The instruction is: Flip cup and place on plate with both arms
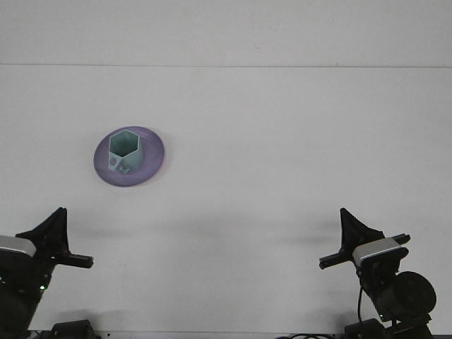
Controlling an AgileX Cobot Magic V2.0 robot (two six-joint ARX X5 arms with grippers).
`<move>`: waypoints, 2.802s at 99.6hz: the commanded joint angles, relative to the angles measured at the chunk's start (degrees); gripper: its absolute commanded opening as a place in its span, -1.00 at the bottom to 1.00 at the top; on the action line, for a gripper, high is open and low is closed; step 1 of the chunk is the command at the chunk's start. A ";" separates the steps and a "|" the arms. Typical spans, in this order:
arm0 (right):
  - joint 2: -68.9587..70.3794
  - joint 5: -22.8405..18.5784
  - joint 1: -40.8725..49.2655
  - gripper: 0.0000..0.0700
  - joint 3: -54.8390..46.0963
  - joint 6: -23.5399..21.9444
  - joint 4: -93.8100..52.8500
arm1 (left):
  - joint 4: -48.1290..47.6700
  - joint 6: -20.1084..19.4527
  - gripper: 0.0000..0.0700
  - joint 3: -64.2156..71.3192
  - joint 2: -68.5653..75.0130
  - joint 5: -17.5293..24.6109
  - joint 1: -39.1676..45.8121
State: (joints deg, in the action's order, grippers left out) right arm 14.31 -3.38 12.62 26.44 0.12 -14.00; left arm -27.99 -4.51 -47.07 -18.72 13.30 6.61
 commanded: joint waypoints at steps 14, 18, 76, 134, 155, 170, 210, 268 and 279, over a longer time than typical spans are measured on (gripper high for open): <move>0.04 0.87 0.02 -1.00 -0.48 -1.27 1.11 | 5.64 2.51 -0.97 14.86 13.40 -2.27 0.07; -0.02 1.05 0.00 -1.00 -0.46 -1.46 1.01 | 5.66 2.75 -0.97 16.02 14.51 -3.34 0.07; -0.17 0.79 0.00 -1.00 -0.46 -1.42 1.18 | 5.62 4.09 -0.96 15.98 15.23 -3.43 0.07; -0.17 0.79 0.00 -1.00 -0.46 -1.42 1.38 | 36.15 3.26 -0.96 44.09 18.53 -9.92 -4.20; -0.17 0.79 0.00 -1.00 -0.46 -1.42 1.38 | 37.46 4.52 -0.96 46.27 18.53 -9.66 -4.57; -0.17 0.81 0.00 -1.00 -0.46 -1.42 1.38 | 37.38 4.66 -0.96 46.25 18.51 -9.90 -4.55; -0.17 0.81 0.00 -1.00 -0.46 -1.42 1.38 | 37.07 4.66 -0.96 46.25 18.53 -9.90 -4.55; -14.25 2.60 -10.12 -1.00 -22.56 9.84 10.93 | 37.09 4.66 -0.96 46.25 18.53 -9.90 -4.55; -14.25 1.81 -10.12 -1.00 -25.42 10.21 14.03 | 37.07 4.68 -0.96 46.25 18.51 -9.90 -4.55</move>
State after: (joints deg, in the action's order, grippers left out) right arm 0.08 -1.32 2.50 2.37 9.45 -2.72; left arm 8.51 -0.27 -1.96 -0.27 3.36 2.07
